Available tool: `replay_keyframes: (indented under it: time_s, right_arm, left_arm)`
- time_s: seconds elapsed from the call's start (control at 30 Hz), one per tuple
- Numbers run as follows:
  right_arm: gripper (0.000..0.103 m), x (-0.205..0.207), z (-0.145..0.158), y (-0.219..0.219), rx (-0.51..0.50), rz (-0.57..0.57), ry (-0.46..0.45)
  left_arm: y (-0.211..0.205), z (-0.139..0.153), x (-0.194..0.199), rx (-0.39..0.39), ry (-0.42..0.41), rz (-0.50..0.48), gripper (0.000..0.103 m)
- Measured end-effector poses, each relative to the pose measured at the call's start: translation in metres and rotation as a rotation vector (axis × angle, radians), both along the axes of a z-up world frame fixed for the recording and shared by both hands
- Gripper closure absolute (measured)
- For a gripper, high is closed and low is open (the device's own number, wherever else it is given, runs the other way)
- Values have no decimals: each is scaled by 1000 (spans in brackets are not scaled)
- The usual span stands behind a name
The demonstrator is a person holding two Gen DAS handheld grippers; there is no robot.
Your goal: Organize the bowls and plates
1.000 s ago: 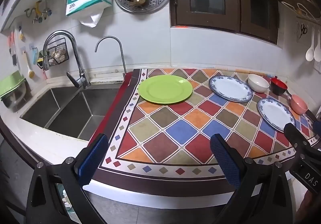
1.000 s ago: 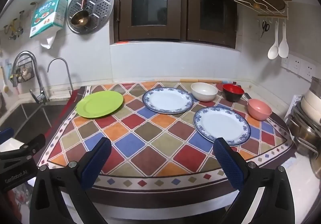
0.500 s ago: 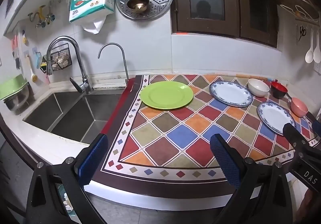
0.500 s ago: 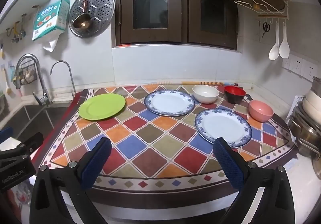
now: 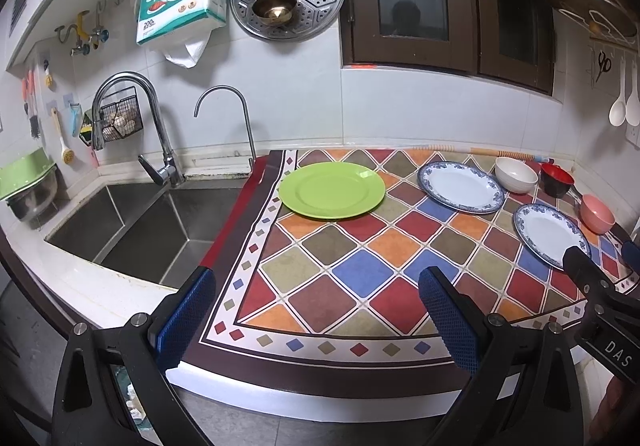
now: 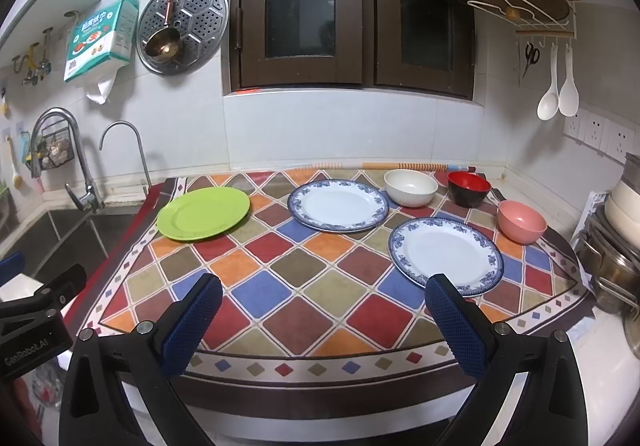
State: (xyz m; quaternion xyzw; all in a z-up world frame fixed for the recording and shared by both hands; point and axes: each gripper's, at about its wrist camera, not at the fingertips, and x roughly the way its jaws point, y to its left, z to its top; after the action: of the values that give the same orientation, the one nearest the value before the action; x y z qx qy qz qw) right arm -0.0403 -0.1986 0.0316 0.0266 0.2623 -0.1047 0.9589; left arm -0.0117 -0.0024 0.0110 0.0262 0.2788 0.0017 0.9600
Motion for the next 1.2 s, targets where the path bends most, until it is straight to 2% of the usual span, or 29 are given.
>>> replay_keyframes:
  time_s: [1.2]
  right_arm:
    - [0, 16, 0, -2, 5, 0, 10]
  left_arm:
    - [0, -5, 16, 5, 16, 21, 0]
